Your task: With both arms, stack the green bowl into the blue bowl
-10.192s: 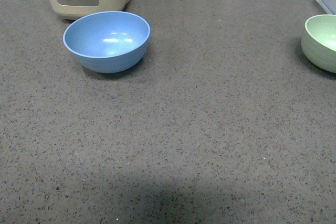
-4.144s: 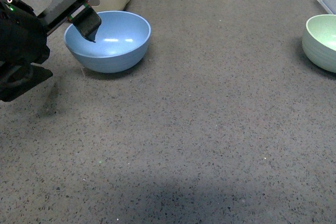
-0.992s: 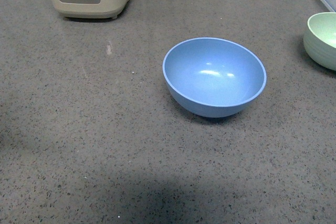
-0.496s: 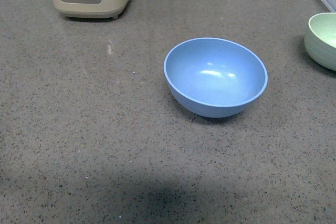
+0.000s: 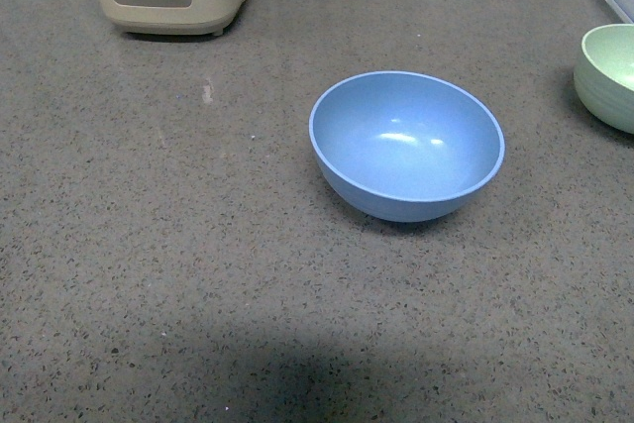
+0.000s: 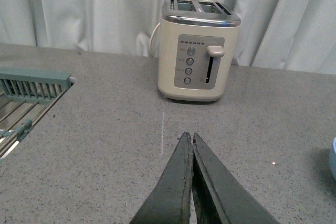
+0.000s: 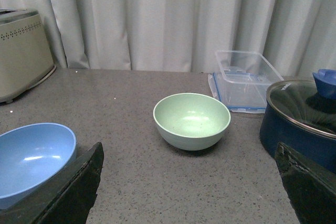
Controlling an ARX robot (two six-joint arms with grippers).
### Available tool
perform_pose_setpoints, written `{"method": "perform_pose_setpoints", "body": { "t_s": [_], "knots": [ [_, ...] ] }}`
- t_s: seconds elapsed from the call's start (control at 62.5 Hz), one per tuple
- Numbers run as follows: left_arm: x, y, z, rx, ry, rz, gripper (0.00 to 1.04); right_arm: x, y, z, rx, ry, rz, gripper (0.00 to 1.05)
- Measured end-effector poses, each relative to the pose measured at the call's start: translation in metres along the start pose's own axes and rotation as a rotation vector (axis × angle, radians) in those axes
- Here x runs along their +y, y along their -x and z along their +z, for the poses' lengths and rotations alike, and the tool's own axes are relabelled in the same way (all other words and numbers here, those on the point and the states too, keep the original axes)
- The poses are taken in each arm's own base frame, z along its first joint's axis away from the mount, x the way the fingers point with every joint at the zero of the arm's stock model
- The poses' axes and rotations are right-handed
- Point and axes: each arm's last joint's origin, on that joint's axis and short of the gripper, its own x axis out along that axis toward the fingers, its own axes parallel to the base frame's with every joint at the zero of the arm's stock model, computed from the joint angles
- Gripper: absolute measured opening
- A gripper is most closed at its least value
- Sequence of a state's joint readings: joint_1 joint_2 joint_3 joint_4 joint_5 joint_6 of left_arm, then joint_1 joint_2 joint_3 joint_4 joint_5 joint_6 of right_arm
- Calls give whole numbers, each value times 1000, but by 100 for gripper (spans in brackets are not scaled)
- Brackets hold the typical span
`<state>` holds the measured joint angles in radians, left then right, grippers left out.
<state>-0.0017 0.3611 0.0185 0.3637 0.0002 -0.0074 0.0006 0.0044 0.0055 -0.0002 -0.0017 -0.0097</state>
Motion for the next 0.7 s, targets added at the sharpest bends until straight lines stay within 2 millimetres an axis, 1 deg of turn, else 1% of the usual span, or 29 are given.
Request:
{"method": "perform_pose_setpoints", "body": {
  "t_s": [0.576,0.656,0.704],
  "knots": [
    [0,13,0,-1,0,0,4,0,0,0,0,0,0,95],
    [0,19,-4,32,0,-1,4,0,0,0,0,0,0,95],
    [0,23,-4,18,0,1,4,0,0,0,0,0,0,95]
  ]
}}
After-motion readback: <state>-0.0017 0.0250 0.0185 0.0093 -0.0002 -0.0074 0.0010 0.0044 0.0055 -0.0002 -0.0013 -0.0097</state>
